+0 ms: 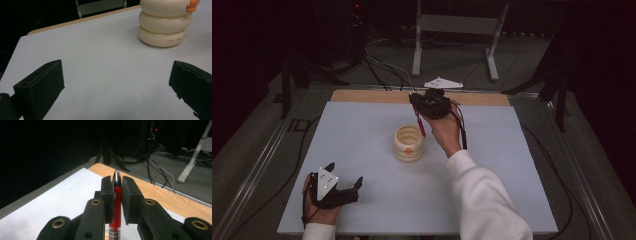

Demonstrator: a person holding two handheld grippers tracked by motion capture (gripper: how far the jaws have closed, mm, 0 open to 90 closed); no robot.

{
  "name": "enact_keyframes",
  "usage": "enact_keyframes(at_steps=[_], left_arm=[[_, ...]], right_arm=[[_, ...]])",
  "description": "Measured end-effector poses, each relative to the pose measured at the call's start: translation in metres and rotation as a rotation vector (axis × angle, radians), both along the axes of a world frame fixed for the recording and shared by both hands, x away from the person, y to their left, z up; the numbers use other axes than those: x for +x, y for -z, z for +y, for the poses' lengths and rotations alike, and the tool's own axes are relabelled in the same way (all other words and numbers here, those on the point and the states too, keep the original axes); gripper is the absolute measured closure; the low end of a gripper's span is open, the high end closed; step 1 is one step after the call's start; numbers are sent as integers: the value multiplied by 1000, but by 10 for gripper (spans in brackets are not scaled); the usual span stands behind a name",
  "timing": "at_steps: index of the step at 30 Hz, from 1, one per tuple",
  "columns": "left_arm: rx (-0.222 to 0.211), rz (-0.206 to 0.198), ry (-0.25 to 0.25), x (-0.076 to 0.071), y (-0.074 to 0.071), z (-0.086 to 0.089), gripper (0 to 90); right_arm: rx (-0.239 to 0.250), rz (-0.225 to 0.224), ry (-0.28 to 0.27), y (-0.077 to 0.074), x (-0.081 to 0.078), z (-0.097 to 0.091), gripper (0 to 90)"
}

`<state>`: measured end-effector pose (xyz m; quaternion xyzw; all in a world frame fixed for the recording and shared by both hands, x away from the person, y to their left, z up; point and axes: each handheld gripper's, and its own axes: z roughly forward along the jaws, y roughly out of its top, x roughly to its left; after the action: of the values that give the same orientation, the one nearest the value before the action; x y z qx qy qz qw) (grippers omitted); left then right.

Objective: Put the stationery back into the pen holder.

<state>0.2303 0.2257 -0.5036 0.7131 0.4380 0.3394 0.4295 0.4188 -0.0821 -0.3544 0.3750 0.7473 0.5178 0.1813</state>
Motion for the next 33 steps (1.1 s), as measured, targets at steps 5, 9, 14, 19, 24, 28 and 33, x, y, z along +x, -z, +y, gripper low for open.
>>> enact_keyframes(at_steps=[5, 9, 14, 19, 24, 28, 33], left_arm=[[-3, -2, -1, 0, 0, 0, 5], [-3, 0, 0, 0, 0, 0, 5], [-4, -1, 1, 0, 0, 1, 5], [-2, -1, 3, 0, 0, 0, 5], [-1, 0, 4, 0, 0, 1, 5], [-3, 1, 5, 0, 0, 0, 5], [1, 3, 6, 0, 0, 0, 5]], right_arm=[[0, -19, -22, 6, 0, 7, 810], [4, -26, -21, 10, 1, 12, 810], [3, -41, -36, 13, 0, 17, 809], [18, -36, -39, 19, 0, 19, 809], [6, -38, -48, 26, -2, 22, 809], [-6, -36, -49, 32, -4, 22, 809], [-24, -33, -54, 40, -6, 23, 809]])
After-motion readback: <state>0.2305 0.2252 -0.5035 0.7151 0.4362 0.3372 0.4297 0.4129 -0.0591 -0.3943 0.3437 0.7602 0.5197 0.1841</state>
